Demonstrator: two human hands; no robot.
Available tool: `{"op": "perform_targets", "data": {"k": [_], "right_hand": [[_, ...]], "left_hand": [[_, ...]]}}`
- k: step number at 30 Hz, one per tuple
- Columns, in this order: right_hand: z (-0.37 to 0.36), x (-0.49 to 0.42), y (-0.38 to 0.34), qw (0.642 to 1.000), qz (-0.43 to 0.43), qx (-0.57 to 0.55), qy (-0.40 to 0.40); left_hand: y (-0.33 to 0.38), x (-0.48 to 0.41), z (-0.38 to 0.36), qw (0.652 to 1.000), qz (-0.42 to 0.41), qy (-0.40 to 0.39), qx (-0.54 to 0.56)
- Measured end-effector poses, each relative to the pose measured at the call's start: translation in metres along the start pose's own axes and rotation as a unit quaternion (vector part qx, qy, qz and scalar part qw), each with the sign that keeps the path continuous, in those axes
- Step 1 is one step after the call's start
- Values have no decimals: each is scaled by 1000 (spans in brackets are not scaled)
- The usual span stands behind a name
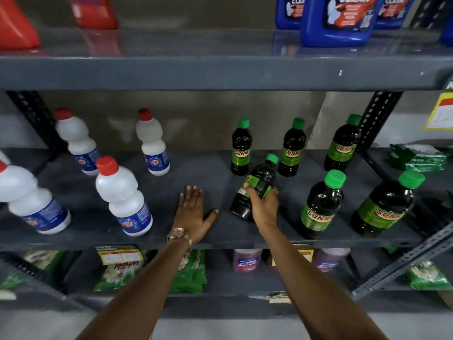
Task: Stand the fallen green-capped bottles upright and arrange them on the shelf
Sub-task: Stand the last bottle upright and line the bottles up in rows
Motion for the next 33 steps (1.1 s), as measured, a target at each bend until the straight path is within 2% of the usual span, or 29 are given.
{"op": "perform_targets", "data": {"k": [3, 7, 10, 16, 20, 23, 28, 33], "right_hand": [[-4, -4, -12, 996, 91, -1, 18], [-15, -17, -23, 983, 159, 94, 10], [-19, -20, -22, 985, 152, 83, 14], [-12, -17, 8, 983, 136, 106, -62], [-10, -14, 7, 972, 174, 156, -18], [-15, -15, 4, 971, 163, 175, 13], [-16, -19, 8, 974, 154, 162, -40], [-14, -21, 7, 969, 139, 204, 15]], "left_hand": [[0, -2, -3, 1000, -2, -8, 12], [-1, -1, -3, 1000, -6, -10, 27], [-1, -1, -3, 999, -9, -8, 37], [-3, -3, -4, 999, -8, -3, 36], [-2, -3, -3, 999, -8, 0, 37], [-2, -3, -2, 999, -6, -5, 35], [-2, -2, -1, 999, -3, -7, 46], [-2, -1, 0, 999, -1, -6, 46]]}}
Point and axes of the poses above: each hand's wrist, its own x-axis away from the middle knuckle, its own z-axis out of the back of the hand, y = z × x, the point moved 5 cm from there along -x, towards the middle knuckle, and after that the axes turned 3 degrees about -x, right-handed, at the moved point
